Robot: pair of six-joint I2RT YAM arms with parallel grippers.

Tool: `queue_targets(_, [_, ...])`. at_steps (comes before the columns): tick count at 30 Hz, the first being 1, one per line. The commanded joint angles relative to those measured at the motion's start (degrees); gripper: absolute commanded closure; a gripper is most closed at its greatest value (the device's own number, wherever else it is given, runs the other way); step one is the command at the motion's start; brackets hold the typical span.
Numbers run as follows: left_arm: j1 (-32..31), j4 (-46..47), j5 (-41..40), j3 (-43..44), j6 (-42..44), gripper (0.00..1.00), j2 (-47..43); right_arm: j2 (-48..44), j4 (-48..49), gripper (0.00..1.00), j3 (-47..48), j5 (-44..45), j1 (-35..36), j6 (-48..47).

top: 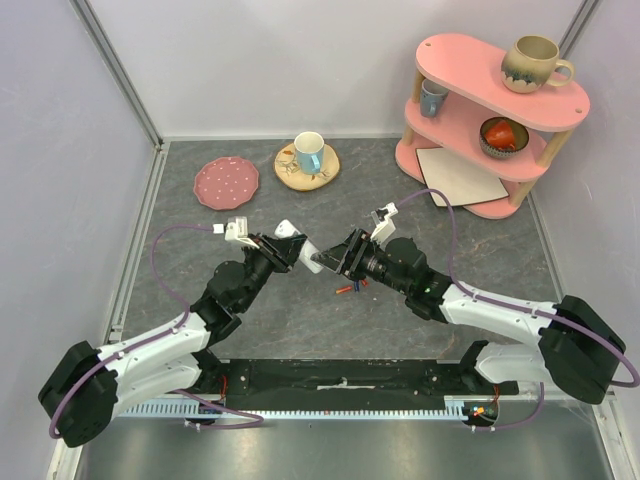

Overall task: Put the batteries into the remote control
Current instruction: Remove the battery cover from the remote control.

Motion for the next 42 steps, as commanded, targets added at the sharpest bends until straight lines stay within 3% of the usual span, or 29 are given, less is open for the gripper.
queue_targets(1, [-0.51,-2.0,0.79,2.25,0.2,0.98,-0.59,-1.99,2.75,0.33,1.06,0.8,0.03,-0.28])
queue_targets(42, [-0.42,-4.73,2.63,2.69,-2.79,0.98,-2.17,-1.64,1.08,0.33,-0.25,1.42,0.03,-1.51])
